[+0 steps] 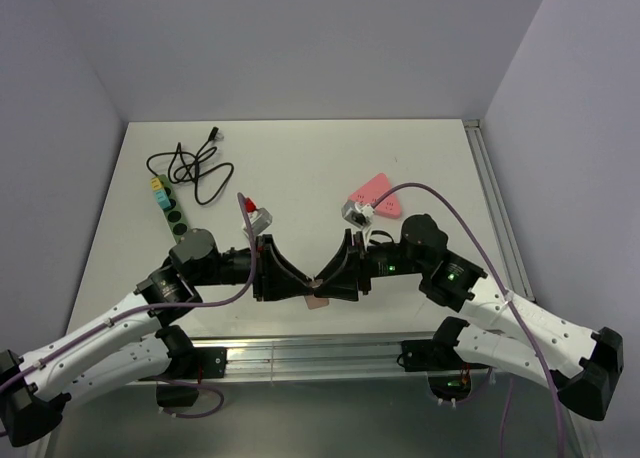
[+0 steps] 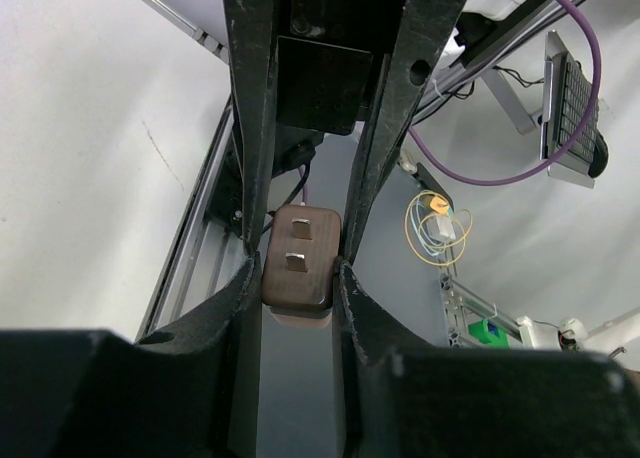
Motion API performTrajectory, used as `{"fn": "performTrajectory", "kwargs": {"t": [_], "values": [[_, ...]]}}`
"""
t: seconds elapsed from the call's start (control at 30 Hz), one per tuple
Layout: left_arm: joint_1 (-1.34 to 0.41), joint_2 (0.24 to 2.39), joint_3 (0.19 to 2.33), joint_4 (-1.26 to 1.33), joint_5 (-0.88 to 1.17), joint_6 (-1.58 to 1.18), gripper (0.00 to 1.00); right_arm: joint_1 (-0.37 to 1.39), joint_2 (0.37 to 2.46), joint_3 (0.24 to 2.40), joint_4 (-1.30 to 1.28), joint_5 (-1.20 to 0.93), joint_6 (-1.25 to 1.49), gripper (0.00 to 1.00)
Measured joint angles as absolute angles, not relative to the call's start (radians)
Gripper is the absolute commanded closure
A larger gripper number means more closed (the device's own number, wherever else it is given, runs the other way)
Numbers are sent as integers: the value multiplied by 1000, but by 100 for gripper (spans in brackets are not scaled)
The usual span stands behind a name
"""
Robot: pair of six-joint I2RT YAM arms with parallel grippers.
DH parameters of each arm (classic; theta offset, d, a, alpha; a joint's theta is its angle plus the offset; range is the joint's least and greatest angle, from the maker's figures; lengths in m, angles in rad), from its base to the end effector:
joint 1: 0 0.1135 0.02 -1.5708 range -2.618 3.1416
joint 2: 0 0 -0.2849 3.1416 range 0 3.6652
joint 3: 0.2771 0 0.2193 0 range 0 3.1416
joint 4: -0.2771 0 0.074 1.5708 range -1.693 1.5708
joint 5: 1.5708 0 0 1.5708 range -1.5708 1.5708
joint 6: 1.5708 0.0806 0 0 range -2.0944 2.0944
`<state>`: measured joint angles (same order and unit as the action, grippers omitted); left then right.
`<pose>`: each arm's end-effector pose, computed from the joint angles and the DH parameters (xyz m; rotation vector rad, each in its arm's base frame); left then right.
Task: Insert the plug
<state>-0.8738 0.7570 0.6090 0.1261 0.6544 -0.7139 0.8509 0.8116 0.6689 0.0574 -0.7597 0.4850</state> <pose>0.0704 -0.1605 0.3344 0.7380 1.7430 -1.6806 0.0724 0.1668 0.3383 -0.9733 1.6450 1.5830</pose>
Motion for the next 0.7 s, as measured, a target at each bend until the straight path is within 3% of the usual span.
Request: {"fn": "performTrajectory", "kwargs": {"t": [0.1,0.13,0.17,0.23,0.27,0.33,0.43,0.47,0.5,0.57,0.7], "values": [[-873,766,617,122,665,-702,100,847,826,681,57,-787,480,78],[-873,767,619,120,670,-696,100,845,829,683,57,-795,480,97],[-873,768,623,114,674,-691,100,843,832,683,59,-805,483,100],[-872,770,628,103,674,-688,93,841,836,683,62,-811,493,100],[-872,770,631,98,673,-688,82,841,836,683,65,-812,497,100],[-872,770,640,88,665,-688,76,841,833,682,75,-808,506,100],[-873,766,651,83,641,-682,50,841,819,671,105,-788,525,100],[-873,764,654,80,627,-678,37,841,814,663,122,-783,535,100],[-873,759,657,76,605,-674,32,841,810,657,135,-778,543,100],[-873,744,661,59,569,-672,25,841,804,644,165,-765,562,100],[-874,691,661,21,462,-675,26,841,798,613,221,-728,609,100]]}}
